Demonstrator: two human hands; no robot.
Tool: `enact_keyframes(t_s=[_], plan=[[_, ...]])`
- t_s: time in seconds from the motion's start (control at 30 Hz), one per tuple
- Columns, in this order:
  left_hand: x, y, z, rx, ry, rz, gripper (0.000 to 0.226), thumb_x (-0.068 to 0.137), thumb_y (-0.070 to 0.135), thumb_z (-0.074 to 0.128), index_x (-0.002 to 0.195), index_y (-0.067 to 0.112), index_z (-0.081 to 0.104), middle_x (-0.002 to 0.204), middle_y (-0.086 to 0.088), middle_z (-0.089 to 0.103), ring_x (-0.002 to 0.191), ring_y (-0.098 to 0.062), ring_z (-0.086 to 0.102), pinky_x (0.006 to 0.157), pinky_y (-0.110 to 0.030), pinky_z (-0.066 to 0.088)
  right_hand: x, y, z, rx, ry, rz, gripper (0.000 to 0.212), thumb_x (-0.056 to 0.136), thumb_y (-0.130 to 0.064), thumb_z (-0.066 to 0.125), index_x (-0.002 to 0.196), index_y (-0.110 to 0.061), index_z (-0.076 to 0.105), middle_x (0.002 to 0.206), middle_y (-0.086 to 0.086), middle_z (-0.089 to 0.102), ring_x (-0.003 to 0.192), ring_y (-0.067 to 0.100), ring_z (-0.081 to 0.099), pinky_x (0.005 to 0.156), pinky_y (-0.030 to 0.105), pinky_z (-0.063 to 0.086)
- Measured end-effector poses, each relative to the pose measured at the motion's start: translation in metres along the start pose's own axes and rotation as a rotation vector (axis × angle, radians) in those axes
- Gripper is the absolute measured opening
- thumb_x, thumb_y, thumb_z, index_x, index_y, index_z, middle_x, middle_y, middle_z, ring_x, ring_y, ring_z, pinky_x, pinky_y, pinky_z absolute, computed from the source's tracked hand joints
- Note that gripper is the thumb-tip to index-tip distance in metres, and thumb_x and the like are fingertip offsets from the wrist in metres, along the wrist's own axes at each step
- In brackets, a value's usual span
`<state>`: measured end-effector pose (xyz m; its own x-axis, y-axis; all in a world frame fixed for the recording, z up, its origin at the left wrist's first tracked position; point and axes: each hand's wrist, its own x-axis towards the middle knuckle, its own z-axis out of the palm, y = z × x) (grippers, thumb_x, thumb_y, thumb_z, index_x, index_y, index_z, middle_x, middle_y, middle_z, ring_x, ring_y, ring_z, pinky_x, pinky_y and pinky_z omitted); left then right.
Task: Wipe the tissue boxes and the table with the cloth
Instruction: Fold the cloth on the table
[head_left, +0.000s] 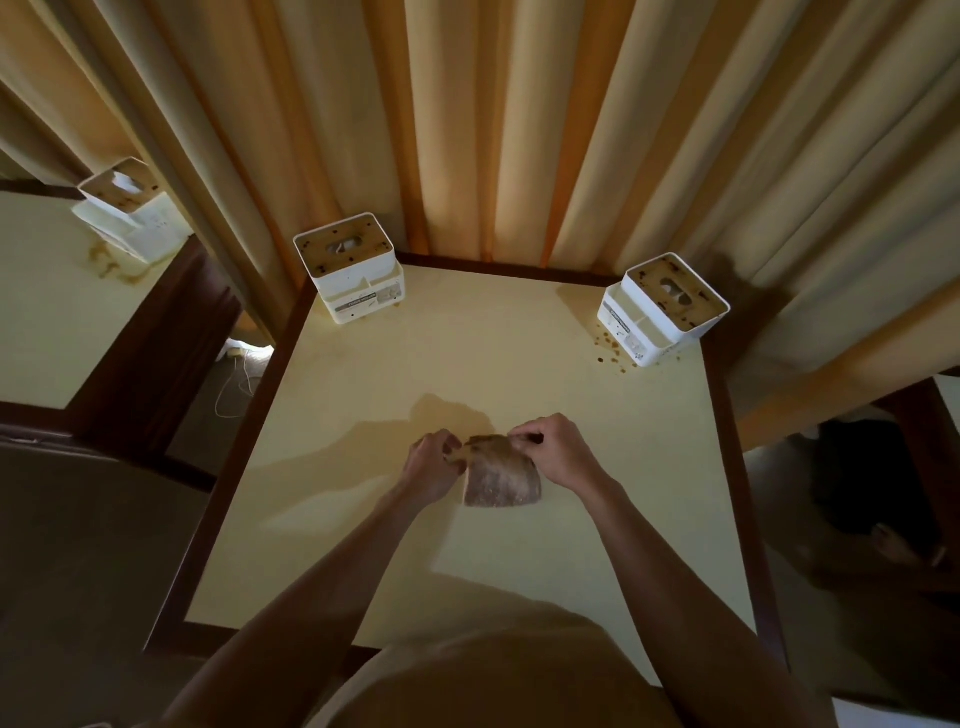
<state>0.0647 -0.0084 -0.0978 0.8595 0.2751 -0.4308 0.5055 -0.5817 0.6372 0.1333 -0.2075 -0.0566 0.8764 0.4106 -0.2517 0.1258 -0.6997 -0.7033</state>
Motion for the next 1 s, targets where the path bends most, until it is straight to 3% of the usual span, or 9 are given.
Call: enact_keyframes(t_s=[0.1, 0.23, 0.37, 0.6, 0.83, 1.0], plan=[[-0.013, -0.003, -0.005, 0.055, -0.041, 0.015, 0.033, 0.088, 0.026, 0.072, 0.120, 0.017, 0.066, 0.125, -0.005, 0.064, 0.117, -0.024, 0.058, 0.087, -0.025, 0.041, -0.017, -0.009, -0.005, -0.015, 0.019, -0.004, 0.018, 0.091, -0.009, 0.076, 0.108, -0.003, 0.079, 0.107, 0.009, 0.078, 0.094, 0.012, 0.068, 0.069, -0.005, 0.039], [-0.029, 0.003, -0.016, 0.083, -0.113, 0.093, 0.042, 0.087, 0.042, 0.075, 0.122, 0.021, 0.065, 0.124, -0.002, 0.064, 0.119, -0.021, 0.058, 0.097, -0.029, 0.044, -0.039, -0.022, -0.017, -0.040, 0.052, -0.022, 0.017, 0.092, -0.013, 0.075, 0.107, -0.009, 0.080, 0.103, 0.004, 0.077, 0.092, 0.011, 0.067, 0.070, -0.001, 0.041], [-0.044, 0.016, -0.029, 0.102, -0.146, 0.183, 0.048, 0.086, 0.044, 0.076, 0.128, 0.024, 0.062, 0.128, 0.001, 0.061, 0.118, -0.021, 0.057, 0.095, -0.029, 0.044, -0.066, -0.033, -0.025, -0.054, 0.078, -0.023, 0.017, 0.090, -0.022, 0.076, 0.104, -0.013, 0.081, 0.097, -0.001, 0.075, 0.090, 0.011, 0.068, 0.079, 0.012, 0.050], [-0.077, 0.036, -0.041, 0.169, -0.189, 0.349, 0.048, 0.086, 0.044, 0.076, 0.128, 0.028, 0.059, 0.129, 0.001, 0.059, 0.119, -0.021, 0.055, 0.097, -0.036, 0.047, -0.116, -0.044, -0.048, -0.050, 0.166, 0.018, 0.017, 0.089, -0.009, 0.073, 0.102, -0.016, 0.082, 0.097, -0.005, 0.077, 0.087, 0.004, 0.069, 0.085, 0.020, 0.055], [-0.112, 0.058, -0.034, 0.233, -0.233, 0.429, 0.050, 0.087, 0.044, 0.075, 0.132, 0.030, 0.057, 0.132, 0.003, 0.057, 0.120, -0.018, 0.054, 0.098, -0.037, 0.046, -0.173, -0.040, -0.067, -0.025, 0.260, 0.022, 0.015, 0.092, -0.011, 0.072, 0.101, -0.019, 0.081, 0.094, -0.011, 0.073, 0.089, -0.002, 0.065, 0.080, 0.007, 0.045], [-0.143, 0.080, -0.015, 0.196, -0.189, 0.421, 0.048, 0.087, 0.047, 0.073, 0.130, 0.034, 0.056, 0.128, 0.008, 0.057, 0.116, -0.015, 0.054, 0.093, -0.034, 0.047, -0.198, -0.027, -0.096, -0.047, 0.209, -0.034, 0.015, 0.094, -0.011, 0.071, 0.103, -0.017, 0.081, 0.092, -0.013, 0.072, 0.087, -0.004, 0.064, 0.079, 0.006, 0.046]])
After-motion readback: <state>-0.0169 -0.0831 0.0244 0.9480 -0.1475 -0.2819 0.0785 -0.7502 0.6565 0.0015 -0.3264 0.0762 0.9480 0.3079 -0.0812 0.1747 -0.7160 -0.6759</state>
